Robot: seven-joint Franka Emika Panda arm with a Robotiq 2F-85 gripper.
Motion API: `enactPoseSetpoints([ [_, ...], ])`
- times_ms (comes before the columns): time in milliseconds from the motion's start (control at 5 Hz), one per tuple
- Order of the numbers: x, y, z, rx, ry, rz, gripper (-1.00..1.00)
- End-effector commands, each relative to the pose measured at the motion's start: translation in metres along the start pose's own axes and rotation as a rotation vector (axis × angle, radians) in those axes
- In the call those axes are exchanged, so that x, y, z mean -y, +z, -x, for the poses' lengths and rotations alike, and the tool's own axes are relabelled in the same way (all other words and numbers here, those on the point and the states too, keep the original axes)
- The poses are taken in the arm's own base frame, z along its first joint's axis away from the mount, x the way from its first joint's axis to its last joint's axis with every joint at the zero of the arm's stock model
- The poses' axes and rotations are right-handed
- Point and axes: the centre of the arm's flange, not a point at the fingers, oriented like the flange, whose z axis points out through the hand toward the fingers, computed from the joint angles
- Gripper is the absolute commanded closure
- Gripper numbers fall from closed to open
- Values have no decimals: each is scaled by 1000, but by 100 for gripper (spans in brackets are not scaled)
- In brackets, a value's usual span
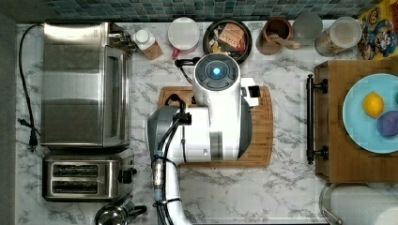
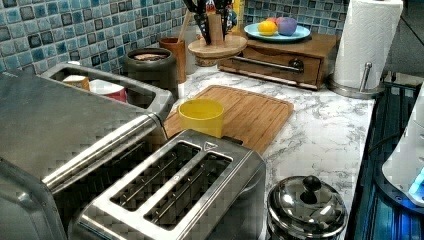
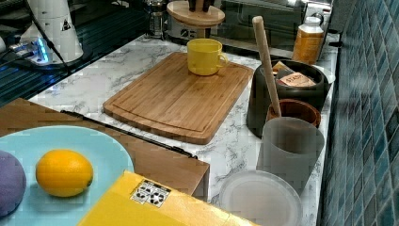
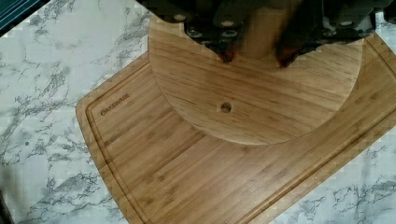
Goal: Put the lid on the tea container.
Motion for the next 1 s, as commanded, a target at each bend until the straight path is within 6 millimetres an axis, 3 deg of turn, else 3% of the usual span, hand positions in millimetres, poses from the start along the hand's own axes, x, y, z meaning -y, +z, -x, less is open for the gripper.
enactPoseSetpoints([
  [200,-2,-6,2,-10,0,-8,100],
  [600,-7,-14,-6,-109,35,-85,100],
  [800,-9,-31,-11,-178,25,-166,100],
  [1000,-8,-62,-16,-247,25,-222,100],
])
